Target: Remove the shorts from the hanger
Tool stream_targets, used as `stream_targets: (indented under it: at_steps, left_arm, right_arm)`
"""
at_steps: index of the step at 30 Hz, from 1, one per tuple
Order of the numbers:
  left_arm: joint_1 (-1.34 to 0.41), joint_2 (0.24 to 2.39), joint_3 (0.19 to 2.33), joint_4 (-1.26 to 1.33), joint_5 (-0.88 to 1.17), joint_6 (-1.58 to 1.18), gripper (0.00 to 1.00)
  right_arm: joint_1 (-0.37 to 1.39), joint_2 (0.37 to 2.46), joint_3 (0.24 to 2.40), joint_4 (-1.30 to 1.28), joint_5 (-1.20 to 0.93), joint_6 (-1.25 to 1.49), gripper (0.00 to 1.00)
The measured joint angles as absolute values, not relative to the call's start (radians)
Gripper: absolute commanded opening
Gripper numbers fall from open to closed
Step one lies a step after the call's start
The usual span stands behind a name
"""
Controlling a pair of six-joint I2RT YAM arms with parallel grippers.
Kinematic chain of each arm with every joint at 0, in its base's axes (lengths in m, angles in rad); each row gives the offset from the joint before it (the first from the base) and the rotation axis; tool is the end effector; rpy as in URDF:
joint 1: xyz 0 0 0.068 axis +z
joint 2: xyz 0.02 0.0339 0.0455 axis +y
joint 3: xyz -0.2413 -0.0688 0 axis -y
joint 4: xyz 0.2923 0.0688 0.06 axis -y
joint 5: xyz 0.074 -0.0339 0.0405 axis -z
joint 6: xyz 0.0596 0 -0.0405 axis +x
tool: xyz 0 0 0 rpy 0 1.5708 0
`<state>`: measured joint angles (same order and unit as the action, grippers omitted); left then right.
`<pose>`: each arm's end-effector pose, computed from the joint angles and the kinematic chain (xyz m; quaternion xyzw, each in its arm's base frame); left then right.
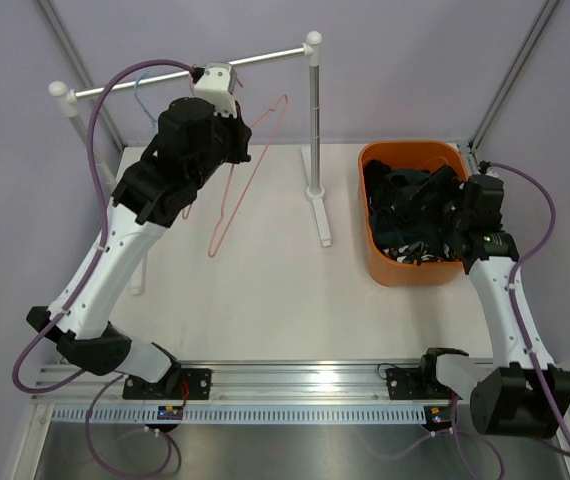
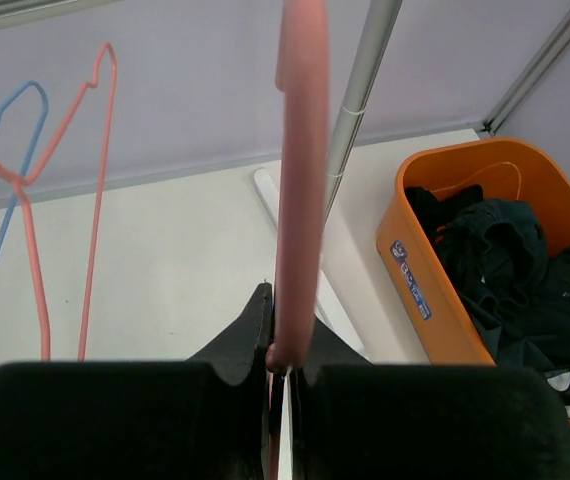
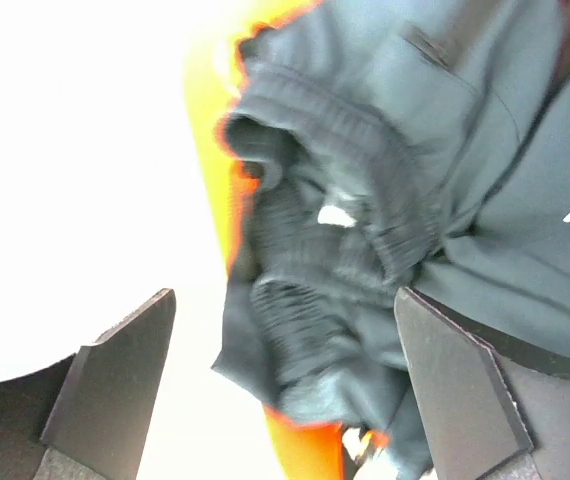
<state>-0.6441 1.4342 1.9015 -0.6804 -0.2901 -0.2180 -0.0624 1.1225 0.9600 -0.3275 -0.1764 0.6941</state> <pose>0.2895 -0.1961 0.5101 0.0741 0.7719 -0.1574 0.6115 0.3306 -0.0102 0.2804 0.2733 0.8105 0.2310 0.4637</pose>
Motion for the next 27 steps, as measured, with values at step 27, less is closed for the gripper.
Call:
stream_targets:
  at_steps: [27]
  left_arm:
    - [-0.467,1.802,2.212,-0.658,-0.124,-0.213,0.0]
  right_arm:
    - [-0.059,0.661,1.076,-0.598,-0.257,0.623,1.0]
